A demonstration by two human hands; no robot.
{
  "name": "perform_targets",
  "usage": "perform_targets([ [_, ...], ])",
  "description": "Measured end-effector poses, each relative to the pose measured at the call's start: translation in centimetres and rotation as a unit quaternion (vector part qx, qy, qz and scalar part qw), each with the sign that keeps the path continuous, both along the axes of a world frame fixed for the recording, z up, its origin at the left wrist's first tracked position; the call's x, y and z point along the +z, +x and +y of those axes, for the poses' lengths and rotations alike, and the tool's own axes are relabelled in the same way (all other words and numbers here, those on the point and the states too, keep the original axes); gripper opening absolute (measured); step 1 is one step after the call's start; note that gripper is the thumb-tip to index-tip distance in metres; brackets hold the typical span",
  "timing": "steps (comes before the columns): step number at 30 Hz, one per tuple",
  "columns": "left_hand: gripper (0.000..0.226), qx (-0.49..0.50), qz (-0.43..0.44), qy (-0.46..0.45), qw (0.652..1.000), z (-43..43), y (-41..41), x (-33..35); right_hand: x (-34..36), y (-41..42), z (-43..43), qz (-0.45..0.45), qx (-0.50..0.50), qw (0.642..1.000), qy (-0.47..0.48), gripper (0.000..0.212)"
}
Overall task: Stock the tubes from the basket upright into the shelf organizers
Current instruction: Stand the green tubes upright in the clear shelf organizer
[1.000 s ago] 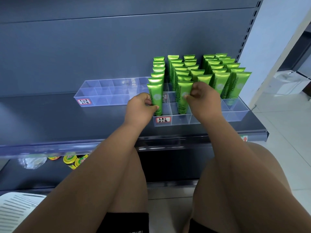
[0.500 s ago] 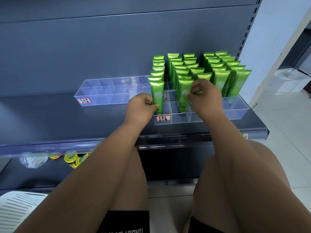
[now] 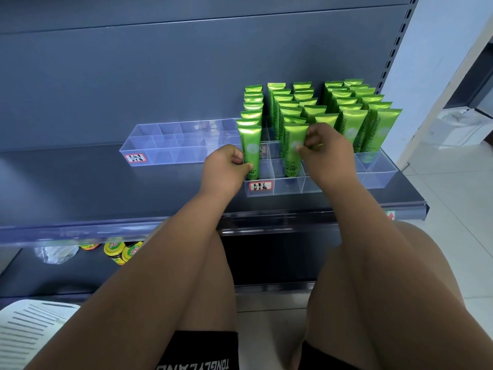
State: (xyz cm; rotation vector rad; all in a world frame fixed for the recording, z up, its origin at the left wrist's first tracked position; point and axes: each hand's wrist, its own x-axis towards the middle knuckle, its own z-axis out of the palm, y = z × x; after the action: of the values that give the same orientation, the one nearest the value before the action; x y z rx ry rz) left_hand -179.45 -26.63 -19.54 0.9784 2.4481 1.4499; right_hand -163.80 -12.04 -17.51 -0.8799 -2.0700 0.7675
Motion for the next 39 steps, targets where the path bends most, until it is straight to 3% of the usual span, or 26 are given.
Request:
perform_targets([
  [6, 0.021, 0.01, -0.012, -0.021, 1.0, -0.5, 0.5, 0.4, 0.5, 0.9, -1.5, -0.081, -0.051, 0.993, 0.068, 0.032],
  [9, 0.038, 0.009, -0.033, -0.064, 0.997, -1.4, 1.0, 0.7, 0.9, 1.6, -3.1, -0.128, -0.091, 0.981, 0.11, 0.028],
  [13, 0.033, 0.027, 0.013, -0.087, 0.996, -4.0, 1.8, 1.8, 1.3, 2.5, -6.3, -0.116, -0.11, 0.97, 0.182, 0.029],
  [16, 0.047, 0.071, 0.111, -0.11, 0.985, -7.6, 2.3, 2.7, 1.5, 2.1, -9.4, -0.075, -0.03, 0.976, 0.204, 0.03],
  [19, 0.056, 0.145, 0.245, -0.14, 0.948, -13.1, 2.5, 2.9, 2.0, -0.1, -14.1, -0.032, 0.07, 0.977, 0.198, 0.034],
  [22, 0.061, 0.215, 0.281, -0.188, 0.916, -19.8, 1.9, 1.7, 2.6, -3.4, -20.4, -0.023, 0.166, 0.964, 0.209, 0.043],
  [27, 0.069, 0.336, 0.239, -0.256, 0.874, -33.3, 2.1, -1.7, 1.3, -9.5, -33.5, -0.041, 0.319, 0.925, 0.204, 0.06],
  [33, 0.067, 0.455, 0.116, -0.331, 0.819, -46.8, 3.6, -8.4, -4.3, -14.7, -46.3, -0.105, 0.535, 0.831, 0.113, 0.047],
  [39, 0.057, 0.474, -0.023, -0.355, 0.806, -52.1, 4.1, -15.6, -11.9, -17.8, -50.3, -0.254, 0.551, 0.789, 0.097, 0.023],
])
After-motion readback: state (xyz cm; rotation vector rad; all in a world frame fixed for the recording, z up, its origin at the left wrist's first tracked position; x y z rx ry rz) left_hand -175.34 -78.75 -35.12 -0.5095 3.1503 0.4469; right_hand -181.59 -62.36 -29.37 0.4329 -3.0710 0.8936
